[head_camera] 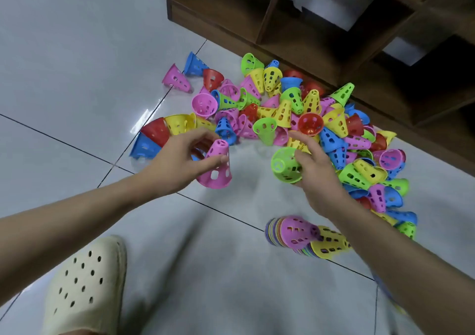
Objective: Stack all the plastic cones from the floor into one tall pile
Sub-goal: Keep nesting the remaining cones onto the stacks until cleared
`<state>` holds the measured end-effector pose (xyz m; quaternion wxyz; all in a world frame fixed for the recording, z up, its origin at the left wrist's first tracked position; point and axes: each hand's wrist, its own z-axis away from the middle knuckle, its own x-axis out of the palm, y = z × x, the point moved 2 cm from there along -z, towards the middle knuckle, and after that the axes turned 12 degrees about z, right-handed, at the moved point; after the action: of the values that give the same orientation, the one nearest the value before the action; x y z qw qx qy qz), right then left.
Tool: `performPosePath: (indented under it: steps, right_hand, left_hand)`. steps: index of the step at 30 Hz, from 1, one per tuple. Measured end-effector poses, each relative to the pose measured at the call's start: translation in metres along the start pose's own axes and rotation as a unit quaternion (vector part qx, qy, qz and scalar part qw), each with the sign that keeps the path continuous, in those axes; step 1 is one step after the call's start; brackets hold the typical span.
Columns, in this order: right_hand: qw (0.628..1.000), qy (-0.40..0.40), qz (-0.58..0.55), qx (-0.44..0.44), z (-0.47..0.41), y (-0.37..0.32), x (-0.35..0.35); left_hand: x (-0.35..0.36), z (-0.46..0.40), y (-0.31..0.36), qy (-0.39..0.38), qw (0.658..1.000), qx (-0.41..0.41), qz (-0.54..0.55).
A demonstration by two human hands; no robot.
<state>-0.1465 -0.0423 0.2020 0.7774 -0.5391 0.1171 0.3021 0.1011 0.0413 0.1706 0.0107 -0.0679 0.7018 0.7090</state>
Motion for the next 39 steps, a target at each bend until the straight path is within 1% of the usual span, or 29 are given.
performPosePath:
  steps: [2,4,5,6,8,10,11,13,15,16,20,22,25,27,34,36,39]
  right_hand:
    - [0.996,-0.014,-0.085,0.021,0.017,0.0,-0.027]
    - [0.985,-0.033,-0.164,0.051,0.034,0.005,-0.053]
    - [0.98,-0.048,-0.186,0.047,0.043,0.009,-0.066]
    - [0.981,-0.063,-0.179,0.03,0.053,0.013,-0.076]
    - [0.995,-0.065,-0.077,-0.021,0.07,0.023,-0.093]
    - [0.999,-0.021,0.035,-0.028,0.081,0.039,-0.103]
    - [0.998,0.0,0.058,-0.034,0.084,0.047,-0.107]
    - [0.997,0.027,0.058,-0.047,0.089,0.065,-0.112]
    - [0.992,0.043,0.1,-0.056,0.092,0.085,-0.117]
    - [0.99,0.051,0.121,-0.054,0.093,0.094,-0.12]
    - [0.986,0.087,0.136,-0.038,0.097,0.119,-0.128]
    - [0.983,0.087,0.16,-0.034,0.096,0.132,-0.127]
    - [0.984,0.096,0.147,-0.029,0.096,0.146,-0.121]
    - [0.984,0.089,0.15,-0.025,0.094,0.153,-0.114]
    - [0.977,0.004,0.212,0.012,0.078,0.188,-0.094]
    - [0.976,-0.011,0.216,0.014,0.074,0.194,-0.089]
    - [0.976,-0.031,0.213,0.019,0.066,0.201,-0.085]
  left_hand:
    - [0.019,0.0,0.008,-0.029,1.0,0.006,0.01]
    - [0.039,-0.001,0.014,-0.055,0.998,0.013,0.019]
    - [0.05,0.0,0.017,-0.07,0.997,0.018,0.023]
    - [0.061,0.0,0.019,-0.086,0.996,0.025,0.026]
    - [0.084,0.001,0.024,-0.119,0.991,0.04,0.034]
    - [0.105,0.004,0.027,-0.152,0.986,0.054,0.041]
    - [0.115,0.005,0.027,-0.168,0.983,0.058,0.041]
    - [0.134,0.01,0.026,-0.197,0.978,0.064,0.04]
    - [0.152,0.013,0.022,-0.219,0.973,0.068,0.038]
    - [0.16,0.014,0.02,-0.23,0.97,0.068,0.036]
    - [0.183,0.015,0.002,-0.275,0.96,0.057,-0.006]
    - [0.189,0.015,-0.007,-0.292,0.955,0.042,-0.021]
    - [0.195,0.012,-0.017,-0.307,0.95,0.032,-0.048]
    - [0.198,0.01,-0.022,-0.32,0.944,0.033,-0.07]
    - [0.195,0.006,-0.034,-0.332,0.936,0.029,-0.115]
    - [0.186,0.006,-0.043,-0.314,0.938,0.027,-0.144]
    - [0.166,0.006,-0.056,-0.249,0.952,0.01,-0.177]
